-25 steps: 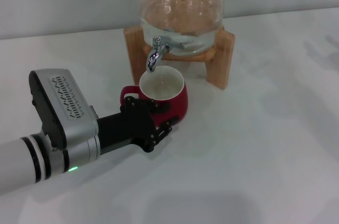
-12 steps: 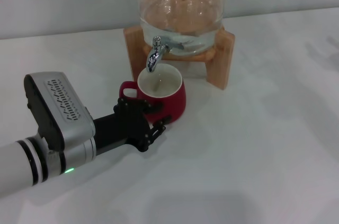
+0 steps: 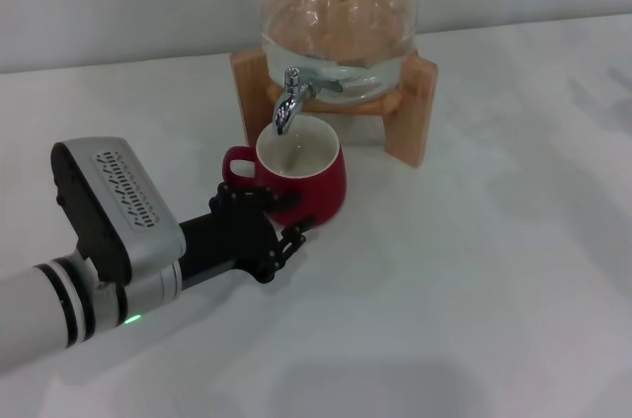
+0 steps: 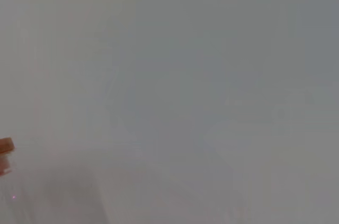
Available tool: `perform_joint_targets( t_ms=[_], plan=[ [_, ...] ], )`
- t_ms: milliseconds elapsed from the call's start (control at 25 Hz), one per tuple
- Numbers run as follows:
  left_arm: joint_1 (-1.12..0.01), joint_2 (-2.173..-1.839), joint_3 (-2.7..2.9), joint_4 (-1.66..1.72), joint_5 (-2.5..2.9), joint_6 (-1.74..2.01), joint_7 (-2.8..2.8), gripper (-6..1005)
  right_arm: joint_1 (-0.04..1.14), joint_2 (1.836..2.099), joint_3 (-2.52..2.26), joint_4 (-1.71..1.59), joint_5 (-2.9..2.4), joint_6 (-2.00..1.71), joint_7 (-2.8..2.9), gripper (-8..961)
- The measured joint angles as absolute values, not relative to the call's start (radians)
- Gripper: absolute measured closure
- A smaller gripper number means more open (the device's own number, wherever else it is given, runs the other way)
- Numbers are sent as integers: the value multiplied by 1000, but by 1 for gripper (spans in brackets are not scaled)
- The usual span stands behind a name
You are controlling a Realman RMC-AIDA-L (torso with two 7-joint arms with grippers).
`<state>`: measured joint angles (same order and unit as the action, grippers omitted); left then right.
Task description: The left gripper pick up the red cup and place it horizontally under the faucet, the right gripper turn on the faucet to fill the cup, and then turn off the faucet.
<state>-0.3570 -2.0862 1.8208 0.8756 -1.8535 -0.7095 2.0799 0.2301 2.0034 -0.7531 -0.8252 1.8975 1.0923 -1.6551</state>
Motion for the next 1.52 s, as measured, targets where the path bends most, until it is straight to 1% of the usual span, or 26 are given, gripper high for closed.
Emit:
perform_joint_targets(
  t_ms=[400, 680, 920, 1160, 1360, 1520],
  plan=[
    [-352, -2082, 1818, 892, -1929, -793, 2117, 707, 224, 2003, -751, -825, 1898, 1094, -1657, 171],
    [-321, -2082, 1817, 951, -1936, -797, 2125, 706, 222, 2003, -749, -825, 1897, 1094, -1657, 171],
    [-250, -2083, 1778, 1028, -1961, -795, 2094, 706, 222, 2003, -748, -825, 1895, 1094, -1657, 171],
    [-185, -2079, 1723, 1092, -1963, -802, 1996, 684, 221, 2002, -745, -825, 1894, 1094, -1657, 171],
    [-112, -2079, 1644, 1138, -1961, -805, 1886, 459, 220, 2002, -744, -825, 1889, 1097, -1653, 171],
    [-76, -2073, 1549, 1151, -1915, -820, 1722, 441, 212, 2001, -744, -825, 1887, 1110, -1652, 171]
  ],
)
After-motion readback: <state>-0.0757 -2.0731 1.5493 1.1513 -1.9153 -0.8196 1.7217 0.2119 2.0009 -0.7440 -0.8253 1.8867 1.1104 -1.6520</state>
